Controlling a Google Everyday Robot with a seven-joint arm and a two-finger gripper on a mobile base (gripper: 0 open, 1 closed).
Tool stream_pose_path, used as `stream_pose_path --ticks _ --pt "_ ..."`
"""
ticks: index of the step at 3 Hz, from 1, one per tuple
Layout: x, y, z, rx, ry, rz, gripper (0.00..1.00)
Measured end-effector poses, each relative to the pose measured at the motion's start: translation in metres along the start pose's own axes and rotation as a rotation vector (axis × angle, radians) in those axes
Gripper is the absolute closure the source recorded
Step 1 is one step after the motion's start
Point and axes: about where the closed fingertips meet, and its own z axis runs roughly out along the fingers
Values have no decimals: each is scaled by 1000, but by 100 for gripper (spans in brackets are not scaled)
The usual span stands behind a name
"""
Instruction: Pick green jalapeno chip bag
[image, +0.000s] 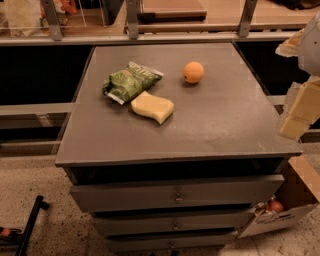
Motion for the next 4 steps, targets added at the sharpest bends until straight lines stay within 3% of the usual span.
stream_pose_path --ticks 1,2,3,4 --pt "-1 0 -1 5 -2 -5 0" --pt "-30 -16 7 -7 -14 -48 0" --pt "-97 -33 32 -49 -44 -134 0" --pt "-185 -49 48 3 -35 -215 0"
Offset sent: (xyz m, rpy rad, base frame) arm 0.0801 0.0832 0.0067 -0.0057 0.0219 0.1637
